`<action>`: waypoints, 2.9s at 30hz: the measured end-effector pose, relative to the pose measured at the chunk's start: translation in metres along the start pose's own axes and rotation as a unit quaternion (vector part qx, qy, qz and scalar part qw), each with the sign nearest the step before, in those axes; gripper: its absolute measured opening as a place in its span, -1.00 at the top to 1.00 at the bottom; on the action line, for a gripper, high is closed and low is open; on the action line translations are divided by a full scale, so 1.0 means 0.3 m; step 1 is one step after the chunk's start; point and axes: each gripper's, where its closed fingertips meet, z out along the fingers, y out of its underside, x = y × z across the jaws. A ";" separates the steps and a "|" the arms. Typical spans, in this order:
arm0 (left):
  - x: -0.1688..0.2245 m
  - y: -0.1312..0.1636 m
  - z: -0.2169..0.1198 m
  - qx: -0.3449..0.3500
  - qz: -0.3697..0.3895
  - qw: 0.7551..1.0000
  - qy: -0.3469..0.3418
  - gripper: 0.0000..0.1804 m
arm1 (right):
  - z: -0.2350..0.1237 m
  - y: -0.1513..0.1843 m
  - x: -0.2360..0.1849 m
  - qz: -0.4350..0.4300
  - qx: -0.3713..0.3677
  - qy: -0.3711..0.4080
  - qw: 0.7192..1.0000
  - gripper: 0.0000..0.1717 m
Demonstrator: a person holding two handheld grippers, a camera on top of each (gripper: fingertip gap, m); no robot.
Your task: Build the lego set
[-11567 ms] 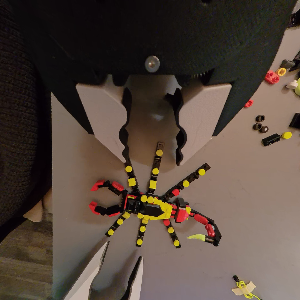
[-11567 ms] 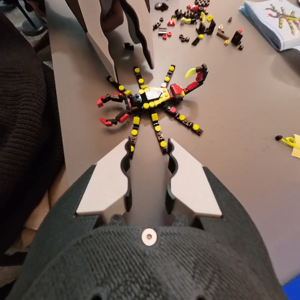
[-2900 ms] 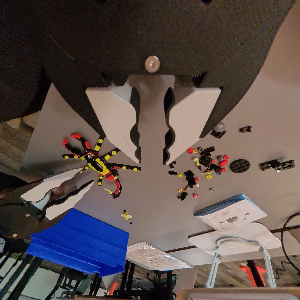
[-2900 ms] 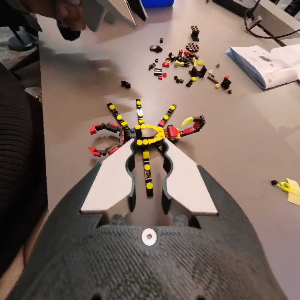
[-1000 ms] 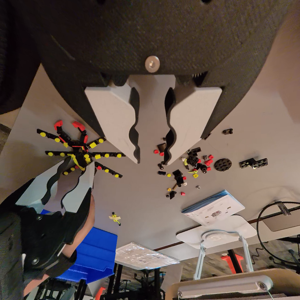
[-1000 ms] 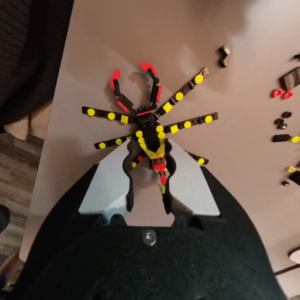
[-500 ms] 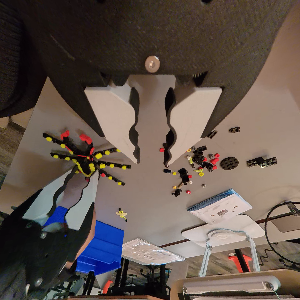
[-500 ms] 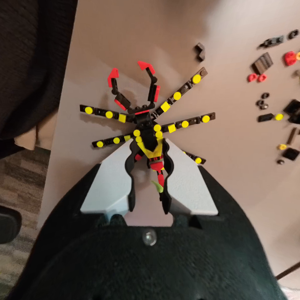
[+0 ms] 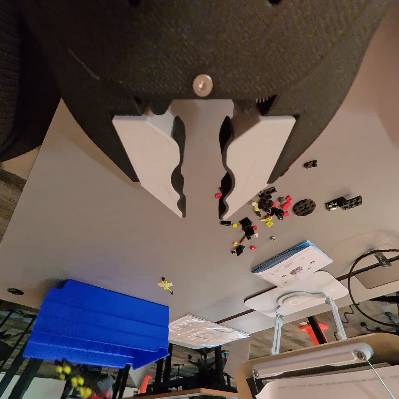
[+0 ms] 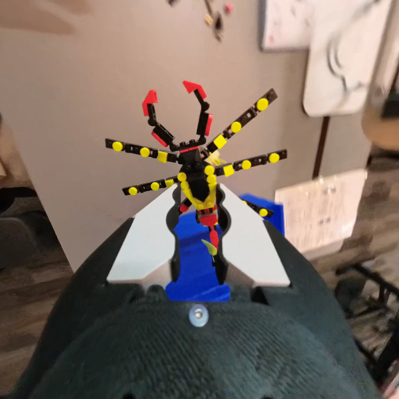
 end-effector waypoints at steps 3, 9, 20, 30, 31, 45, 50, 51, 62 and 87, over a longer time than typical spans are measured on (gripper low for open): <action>0.004 0.002 0.002 -0.001 -0.005 1.000 0.004 0.69 | -0.065 0.203 0.115 0.082 -0.024 0.029 0.996 0.64; 0.010 0.004 0.006 -0.005 -0.004 1.000 0.004 0.69 | -0.043 0.516 0.218 0.280 -0.026 0.029 0.959 0.64; 0.042 -0.006 0.002 0.000 -0.001 1.000 0.021 0.69 | 0.245 0.707 0.158 0.577 -0.071 -0.036 0.813 0.63; 0.062 -0.014 -0.004 0.004 0.001 0.999 0.032 0.68 | 0.330 0.802 0.148 0.627 -0.106 -0.015 0.771 0.63; 0.062 -0.014 -0.004 0.004 -0.001 0.999 0.033 0.68 | 0.336 0.807 0.148 0.631 -0.106 -0.014 0.768 0.63; 0.059 -0.004 0.001 -0.002 -0.003 0.999 0.032 0.68 | 0.394 0.815 0.133 0.654 -0.101 -0.024 0.750 0.64; 0.058 0.002 0.004 -0.005 -0.003 0.999 0.031 0.67 | 0.401 0.820 0.133 0.653 -0.108 -0.030 0.749 0.64; 0.058 0.003 0.004 -0.006 -0.003 1.000 0.031 0.67 | 0.404 0.820 0.134 0.655 -0.108 -0.033 0.747 0.64; 0.054 0.009 0.007 -0.010 -0.004 1.000 0.030 0.67 | 0.431 0.787 0.155 0.632 -0.125 -0.038 0.764 0.65; 0.048 0.023 0.015 -0.018 -0.010 0.999 0.029 0.66 | 0.460 0.796 0.197 0.615 -0.112 0.013 0.781 0.66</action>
